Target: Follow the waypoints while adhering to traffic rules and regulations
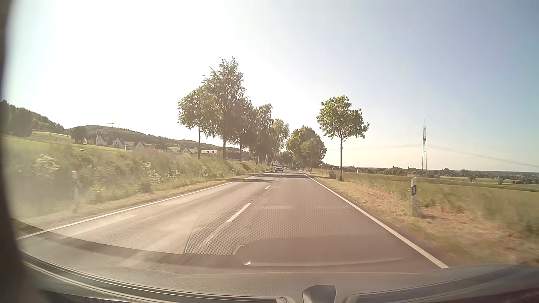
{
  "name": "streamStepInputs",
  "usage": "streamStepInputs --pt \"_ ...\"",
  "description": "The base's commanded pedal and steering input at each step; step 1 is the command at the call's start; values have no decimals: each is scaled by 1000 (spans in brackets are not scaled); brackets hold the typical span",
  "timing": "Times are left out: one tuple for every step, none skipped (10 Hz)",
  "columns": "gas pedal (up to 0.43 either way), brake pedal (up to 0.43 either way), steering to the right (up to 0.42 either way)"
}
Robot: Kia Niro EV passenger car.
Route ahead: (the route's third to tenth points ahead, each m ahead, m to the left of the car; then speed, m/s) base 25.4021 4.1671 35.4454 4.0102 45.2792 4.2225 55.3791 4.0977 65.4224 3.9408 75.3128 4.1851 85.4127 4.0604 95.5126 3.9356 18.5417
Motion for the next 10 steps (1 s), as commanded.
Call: streamStepInputs --pt "177 6 7" --pt "177 6 7" --pt "177 6 7" --pt "177 6 6" --pt "177 6 6" --pt "177 6 6" --pt "177 6 5" --pt "177 6 5" --pt "177 6 5" --pt "177 6 5"
